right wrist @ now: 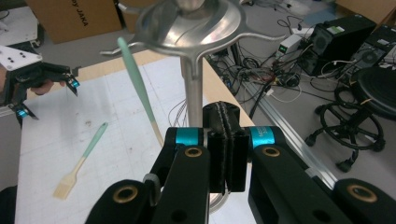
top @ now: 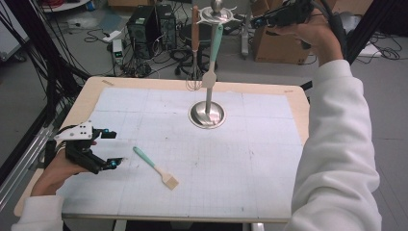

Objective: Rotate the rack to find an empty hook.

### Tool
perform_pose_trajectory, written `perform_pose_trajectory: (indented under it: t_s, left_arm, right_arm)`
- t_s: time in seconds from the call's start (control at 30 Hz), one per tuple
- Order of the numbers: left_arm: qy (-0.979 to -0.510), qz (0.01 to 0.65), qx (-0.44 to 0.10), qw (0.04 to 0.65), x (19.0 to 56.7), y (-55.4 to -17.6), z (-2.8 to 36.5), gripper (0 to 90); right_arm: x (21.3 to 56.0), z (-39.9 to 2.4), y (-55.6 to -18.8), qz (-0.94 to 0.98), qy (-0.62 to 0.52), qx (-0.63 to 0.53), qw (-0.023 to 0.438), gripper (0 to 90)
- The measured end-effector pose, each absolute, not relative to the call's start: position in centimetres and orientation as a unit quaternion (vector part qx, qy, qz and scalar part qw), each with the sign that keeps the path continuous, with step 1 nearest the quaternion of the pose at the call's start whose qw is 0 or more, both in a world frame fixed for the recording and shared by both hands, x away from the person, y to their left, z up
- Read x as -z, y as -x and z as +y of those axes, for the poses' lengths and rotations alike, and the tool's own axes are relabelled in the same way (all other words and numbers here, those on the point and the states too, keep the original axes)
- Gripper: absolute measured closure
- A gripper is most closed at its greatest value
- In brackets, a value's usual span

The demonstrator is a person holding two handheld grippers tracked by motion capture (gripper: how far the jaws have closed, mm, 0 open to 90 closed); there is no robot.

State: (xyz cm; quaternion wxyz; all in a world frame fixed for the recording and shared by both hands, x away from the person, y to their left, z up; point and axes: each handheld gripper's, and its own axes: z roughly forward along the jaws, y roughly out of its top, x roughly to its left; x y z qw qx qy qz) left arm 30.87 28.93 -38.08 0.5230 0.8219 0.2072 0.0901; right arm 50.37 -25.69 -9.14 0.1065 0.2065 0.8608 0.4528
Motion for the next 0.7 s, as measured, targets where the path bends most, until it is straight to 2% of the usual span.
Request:
perform_pose_trajectory:
  t_s: [0.33,0.7]
  left_arm:
    - [-0.821,0.209,-0.091,0.523,38.1,-30.9,29.0,1.7]
    - [-0.818,0.208,-0.093,0.528,38.0,-30.8,29.2,1.7]
  right_arm:
    - [9.0,-23.7,-50.9,0.867,-0.193,-0.447,0.103,89.2]
    - [9.1,-20.8,-49.3,0.876,-0.168,-0.442,0.092,89.2]
